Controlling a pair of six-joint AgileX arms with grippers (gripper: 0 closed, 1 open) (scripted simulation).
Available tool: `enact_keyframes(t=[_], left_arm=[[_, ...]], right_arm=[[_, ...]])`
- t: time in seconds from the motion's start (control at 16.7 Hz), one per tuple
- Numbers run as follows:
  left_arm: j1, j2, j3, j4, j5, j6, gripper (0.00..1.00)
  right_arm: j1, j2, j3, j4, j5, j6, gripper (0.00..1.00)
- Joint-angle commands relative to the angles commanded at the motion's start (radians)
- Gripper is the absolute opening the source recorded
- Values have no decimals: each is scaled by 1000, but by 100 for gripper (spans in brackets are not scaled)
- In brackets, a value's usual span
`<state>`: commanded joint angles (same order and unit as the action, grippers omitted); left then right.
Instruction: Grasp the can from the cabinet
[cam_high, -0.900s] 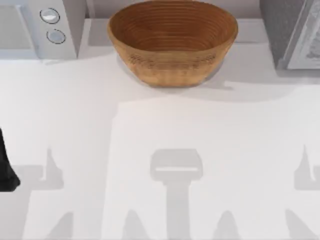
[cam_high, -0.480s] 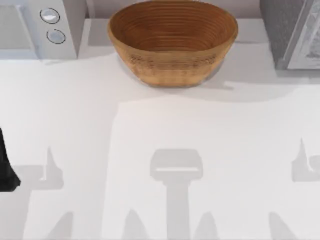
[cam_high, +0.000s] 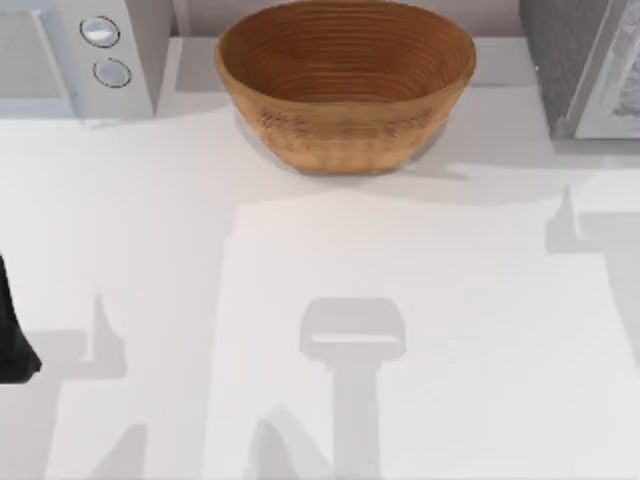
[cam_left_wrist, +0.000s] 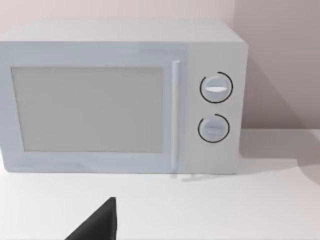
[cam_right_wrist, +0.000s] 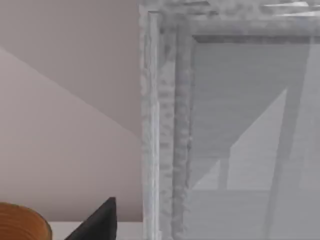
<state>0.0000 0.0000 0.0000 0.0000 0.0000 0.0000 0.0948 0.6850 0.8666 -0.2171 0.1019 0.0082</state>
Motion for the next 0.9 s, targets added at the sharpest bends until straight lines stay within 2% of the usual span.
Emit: enact_keyframes(t=[0.48, 0.66, 0.9], left_arm=[[0, 0, 0, 0, 0, 0, 100], [0, 0, 0, 0, 0, 0, 100], [0, 0, 0, 0, 0, 0, 100]], right_arm=[[70, 502, 694, -153, 74, 7, 100], [85, 609, 832, -188, 90, 8, 100], [90, 642, 875, -200, 95, 8, 100]])
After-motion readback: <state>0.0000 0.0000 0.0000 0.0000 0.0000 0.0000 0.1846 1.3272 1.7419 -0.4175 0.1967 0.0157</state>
